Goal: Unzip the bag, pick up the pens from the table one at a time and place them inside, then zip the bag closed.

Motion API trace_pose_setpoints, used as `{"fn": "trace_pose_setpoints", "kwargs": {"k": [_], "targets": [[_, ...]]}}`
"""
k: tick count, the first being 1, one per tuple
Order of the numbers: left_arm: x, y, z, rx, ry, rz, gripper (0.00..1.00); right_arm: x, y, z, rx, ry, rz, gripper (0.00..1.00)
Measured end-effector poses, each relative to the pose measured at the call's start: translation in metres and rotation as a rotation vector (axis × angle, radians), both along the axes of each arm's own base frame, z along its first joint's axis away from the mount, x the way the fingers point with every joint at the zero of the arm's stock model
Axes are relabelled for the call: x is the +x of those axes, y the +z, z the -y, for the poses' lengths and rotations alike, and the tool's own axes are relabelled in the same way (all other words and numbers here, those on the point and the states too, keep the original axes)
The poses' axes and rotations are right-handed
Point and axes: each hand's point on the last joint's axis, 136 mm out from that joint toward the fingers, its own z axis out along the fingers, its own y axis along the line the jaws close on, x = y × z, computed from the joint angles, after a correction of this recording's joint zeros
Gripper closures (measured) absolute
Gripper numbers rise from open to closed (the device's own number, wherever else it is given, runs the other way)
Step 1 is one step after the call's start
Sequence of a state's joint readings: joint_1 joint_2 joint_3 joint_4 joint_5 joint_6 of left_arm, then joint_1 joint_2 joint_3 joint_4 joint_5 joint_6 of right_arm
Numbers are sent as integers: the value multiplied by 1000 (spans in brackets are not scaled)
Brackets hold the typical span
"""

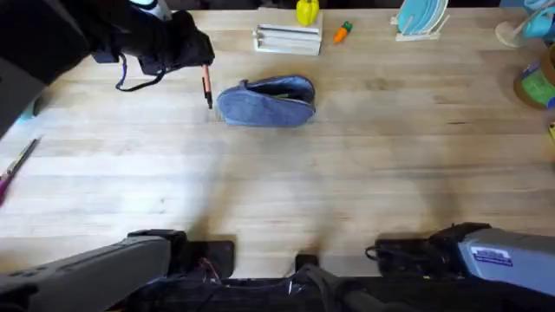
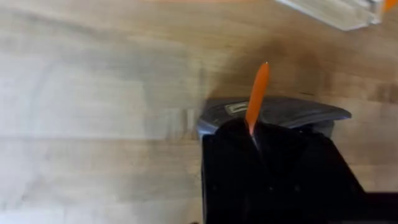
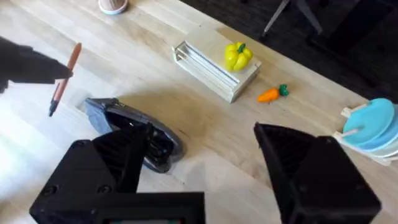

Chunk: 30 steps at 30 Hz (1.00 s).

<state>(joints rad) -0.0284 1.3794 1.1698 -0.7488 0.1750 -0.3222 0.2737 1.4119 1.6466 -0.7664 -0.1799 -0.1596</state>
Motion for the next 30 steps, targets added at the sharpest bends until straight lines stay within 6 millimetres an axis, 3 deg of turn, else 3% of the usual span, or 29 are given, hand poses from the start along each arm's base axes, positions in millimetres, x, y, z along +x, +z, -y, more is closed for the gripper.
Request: {"fn": "trace_pose_setpoints", "kwargs": {"k": [5, 9, 13, 19, 23, 30], "targets": [[7, 24, 36, -25, -326, 159, 959, -20, -1, 6, -11, 0, -38, 3], [5, 39, 61, -35, -561, 283, 959, -48, -9, 14, -37, -4, -117, 3], [-5, 52, 87, -12, -808, 420, 959, -71, -23, 25, -78, -21, -208, 3], [-26, 62, 135, 70, -1163, 623, 959, -85, -35, 30, -105, -27, -277, 3], [-31, 58, 168, 97, -1321, 724, 959, -96, -37, 33, -113, -27, -304, 3], [-24, 18, 202, 73, -1445, 720, 959, -112, -43, 38, -126, -30, -362, 3]]}}
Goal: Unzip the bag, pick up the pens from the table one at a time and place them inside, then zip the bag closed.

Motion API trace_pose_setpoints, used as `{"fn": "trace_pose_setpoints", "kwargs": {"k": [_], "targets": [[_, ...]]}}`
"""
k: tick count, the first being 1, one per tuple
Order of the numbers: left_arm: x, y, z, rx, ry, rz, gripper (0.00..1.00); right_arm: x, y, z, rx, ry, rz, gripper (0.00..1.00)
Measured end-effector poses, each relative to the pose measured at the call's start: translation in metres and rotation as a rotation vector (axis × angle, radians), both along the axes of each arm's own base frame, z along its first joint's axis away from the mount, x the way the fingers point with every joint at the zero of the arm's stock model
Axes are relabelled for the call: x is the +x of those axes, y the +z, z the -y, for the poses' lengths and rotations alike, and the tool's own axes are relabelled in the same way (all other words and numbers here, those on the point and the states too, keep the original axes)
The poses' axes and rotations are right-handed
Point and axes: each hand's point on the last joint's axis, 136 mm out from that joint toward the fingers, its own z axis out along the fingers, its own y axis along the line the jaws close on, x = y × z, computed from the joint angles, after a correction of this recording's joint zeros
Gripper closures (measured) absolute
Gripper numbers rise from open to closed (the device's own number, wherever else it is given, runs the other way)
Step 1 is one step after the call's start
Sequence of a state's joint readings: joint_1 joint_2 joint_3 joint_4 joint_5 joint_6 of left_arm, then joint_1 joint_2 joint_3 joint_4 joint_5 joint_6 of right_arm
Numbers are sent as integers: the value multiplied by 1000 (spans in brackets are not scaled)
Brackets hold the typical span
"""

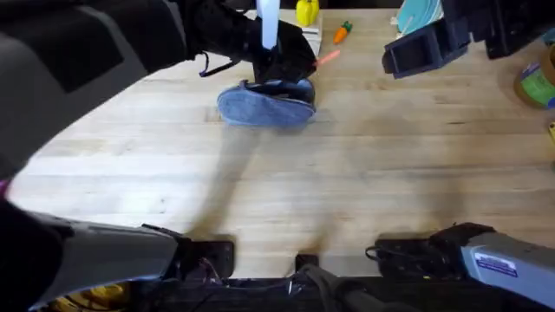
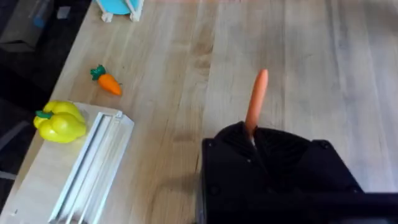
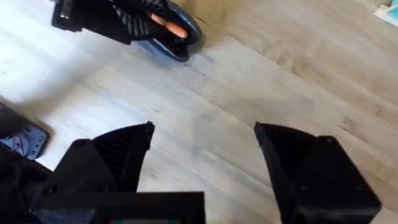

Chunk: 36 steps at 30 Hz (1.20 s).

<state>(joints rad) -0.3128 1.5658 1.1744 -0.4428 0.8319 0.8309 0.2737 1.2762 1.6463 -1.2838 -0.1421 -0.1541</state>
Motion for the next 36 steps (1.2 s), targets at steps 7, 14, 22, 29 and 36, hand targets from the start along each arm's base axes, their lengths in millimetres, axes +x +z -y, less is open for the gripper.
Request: {"fn": "trace_pose_setpoints", "kwargs": {"k": [7, 14, 22, 29, 36], "targets": [[18, -37, 3, 39, 12, -34, 959, -1, -1, -1, 2, 0, -4, 3], [6, -70, -18, 185, 38, -116, 959, 8, 5, -4, 17, -5, 36, 4], [12, -91, -42, 354, 109, -97, 959, 17, 12, -6, 30, -5, 82, 3], [16, -95, -50, 400, 135, -85, 959, 17, 13, -7, 35, -11, 82, 3], [17, -97, -53, 422, 140, -73, 355, 17, 13, -7, 37, -14, 82, 3]]}}
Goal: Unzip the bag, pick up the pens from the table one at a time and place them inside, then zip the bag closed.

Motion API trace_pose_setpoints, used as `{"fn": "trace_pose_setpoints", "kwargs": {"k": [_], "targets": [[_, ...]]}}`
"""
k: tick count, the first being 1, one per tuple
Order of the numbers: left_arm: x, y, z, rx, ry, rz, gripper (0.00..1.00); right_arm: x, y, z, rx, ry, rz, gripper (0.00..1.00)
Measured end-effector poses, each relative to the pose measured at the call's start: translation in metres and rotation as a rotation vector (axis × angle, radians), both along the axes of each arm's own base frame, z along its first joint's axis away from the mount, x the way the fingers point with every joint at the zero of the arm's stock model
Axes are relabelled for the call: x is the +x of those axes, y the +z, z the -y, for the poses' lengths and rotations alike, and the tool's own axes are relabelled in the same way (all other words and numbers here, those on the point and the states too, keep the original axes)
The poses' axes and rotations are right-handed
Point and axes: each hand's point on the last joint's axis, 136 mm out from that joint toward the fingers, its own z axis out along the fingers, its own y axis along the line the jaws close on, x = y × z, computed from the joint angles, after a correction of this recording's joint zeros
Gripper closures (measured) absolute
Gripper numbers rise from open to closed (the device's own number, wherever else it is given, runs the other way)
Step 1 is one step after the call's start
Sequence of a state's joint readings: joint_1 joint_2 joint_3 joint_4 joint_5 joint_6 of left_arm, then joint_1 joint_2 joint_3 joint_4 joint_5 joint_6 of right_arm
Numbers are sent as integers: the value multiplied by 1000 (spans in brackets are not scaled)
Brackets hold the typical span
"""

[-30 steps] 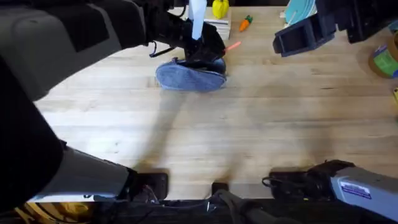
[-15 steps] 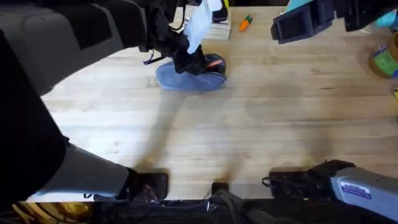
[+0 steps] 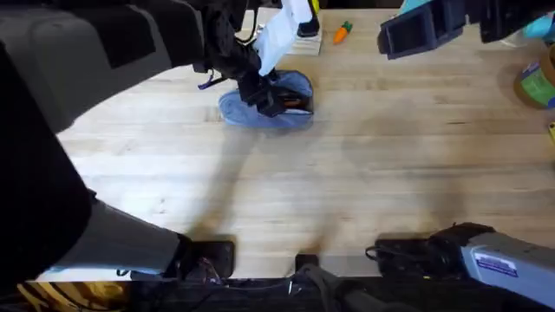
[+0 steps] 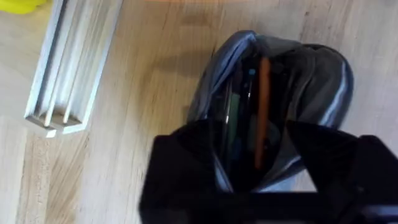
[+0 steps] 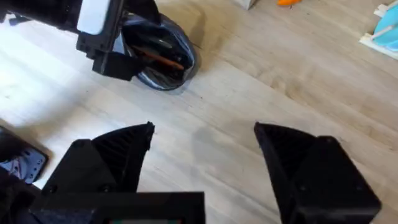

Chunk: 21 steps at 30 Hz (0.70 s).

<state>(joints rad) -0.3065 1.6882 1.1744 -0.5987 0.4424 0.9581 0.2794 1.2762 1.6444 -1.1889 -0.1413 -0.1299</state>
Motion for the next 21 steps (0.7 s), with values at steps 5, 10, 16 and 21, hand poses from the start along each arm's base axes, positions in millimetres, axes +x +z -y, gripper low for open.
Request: {"fn": "trace_pose_setpoints", "kwargs": {"k": [5, 10, 16, 21], "targets": [[0, 0, -1, 0, 2, 0, 9, 1, 1, 0, 2, 0, 6, 3], [0, 0, 0, -5, 0, -2, 8, 1, 1, 0, 2, 0, 6, 3], [0, 2, 0, -12, 9, -7, 8, 1, 1, 0, 2, 0, 6, 4], [0, 24, -4, -40, 30, 30, 7, 1, 1, 0, 2, 0, 6, 4]]}}
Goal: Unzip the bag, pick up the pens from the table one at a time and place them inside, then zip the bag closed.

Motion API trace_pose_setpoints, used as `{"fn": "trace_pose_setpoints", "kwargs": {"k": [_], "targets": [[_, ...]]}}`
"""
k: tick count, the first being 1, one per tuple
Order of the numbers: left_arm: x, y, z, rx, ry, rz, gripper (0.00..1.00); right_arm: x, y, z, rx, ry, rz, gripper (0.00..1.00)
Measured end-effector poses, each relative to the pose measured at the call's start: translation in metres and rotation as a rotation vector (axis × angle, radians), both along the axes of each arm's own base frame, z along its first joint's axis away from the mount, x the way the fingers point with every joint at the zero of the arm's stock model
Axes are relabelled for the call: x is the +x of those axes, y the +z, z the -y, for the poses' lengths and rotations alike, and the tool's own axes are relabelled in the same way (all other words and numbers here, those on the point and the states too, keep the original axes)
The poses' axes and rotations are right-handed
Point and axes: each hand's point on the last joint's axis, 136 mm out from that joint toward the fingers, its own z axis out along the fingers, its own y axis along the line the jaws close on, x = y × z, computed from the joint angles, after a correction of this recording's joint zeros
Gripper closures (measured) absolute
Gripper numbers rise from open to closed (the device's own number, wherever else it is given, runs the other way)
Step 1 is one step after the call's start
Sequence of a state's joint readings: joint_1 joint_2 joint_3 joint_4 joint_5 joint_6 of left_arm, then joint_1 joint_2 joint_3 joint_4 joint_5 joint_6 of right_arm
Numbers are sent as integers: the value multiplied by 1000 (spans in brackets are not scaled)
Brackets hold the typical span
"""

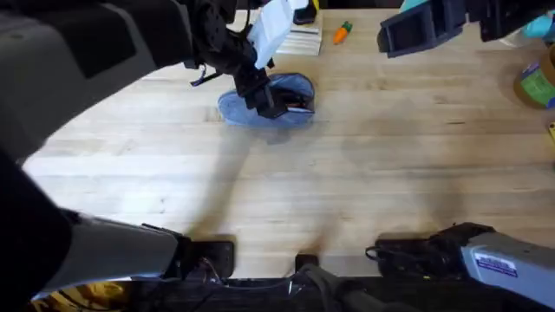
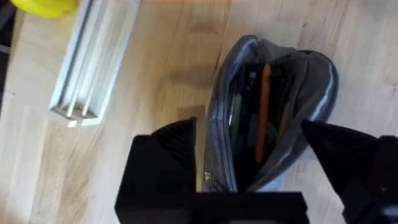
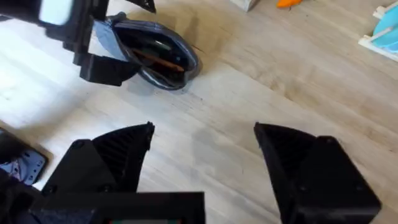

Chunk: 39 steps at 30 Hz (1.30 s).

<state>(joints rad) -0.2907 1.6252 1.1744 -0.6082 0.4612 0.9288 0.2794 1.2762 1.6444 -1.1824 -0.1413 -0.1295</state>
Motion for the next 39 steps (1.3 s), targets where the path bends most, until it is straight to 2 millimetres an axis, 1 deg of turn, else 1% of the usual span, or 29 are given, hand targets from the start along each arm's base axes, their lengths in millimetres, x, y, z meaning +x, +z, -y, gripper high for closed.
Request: {"fn": "trace_pose_setpoints", "kwargs": {"k": [3, 5, 7, 9, 11, 14, 18, 22, 25, 28, 32, 35, 39], "targets": [[-1, 28, -10, -24, 24, 57, 8, 0, 0, 0, 0, 0, 0, 4], [-3, 48, -20, -38, 48, 96, 8, 0, 0, 0, 0, 0, 0, 3], [-4, 63, -31, -46, 76, 130, 8, 0, 0, 0, 0, 0, 0, 3], [-4, 74, -42, -50, 105, 159, 7, 0, 0, 0, 0, 0, 0, 3], [-3, 78, -52, -49, 130, 166, 7, 0, 0, 0, 0, 0, 0, 3], [-6, 72, -61, -34, 157, 127, 8, 0, 0, 0, 7, -9, -4, 3], [-8, 65, -63, -26, 161, 97, 8, 3, -4, -2, 31, -40, -36, 3], [-9, 61, -76, -22, 196, 66, 7, 14, -13, -12, 66, -33, -72, 3], [-11, 59, -94, -42, 227, 39, 7, 31, -14, -25, 117, -15, -64, 3], [-19, 59, -110, -80, 219, 11, 7, 46, -13, -39, 166, 10, -46, 3], [-29, 52, -120, -115, 169, -24, 7, 57, -16, -57, 199, 47, -42, 3], [-31, 38, -120, -127, 118, -54, 7, 63, -20, -75, 211, 86, -38, 3], [-24, 13, -121, -141, 83, -100, 7, 73, -31, -103, 223, 141, -35, 3]]}}
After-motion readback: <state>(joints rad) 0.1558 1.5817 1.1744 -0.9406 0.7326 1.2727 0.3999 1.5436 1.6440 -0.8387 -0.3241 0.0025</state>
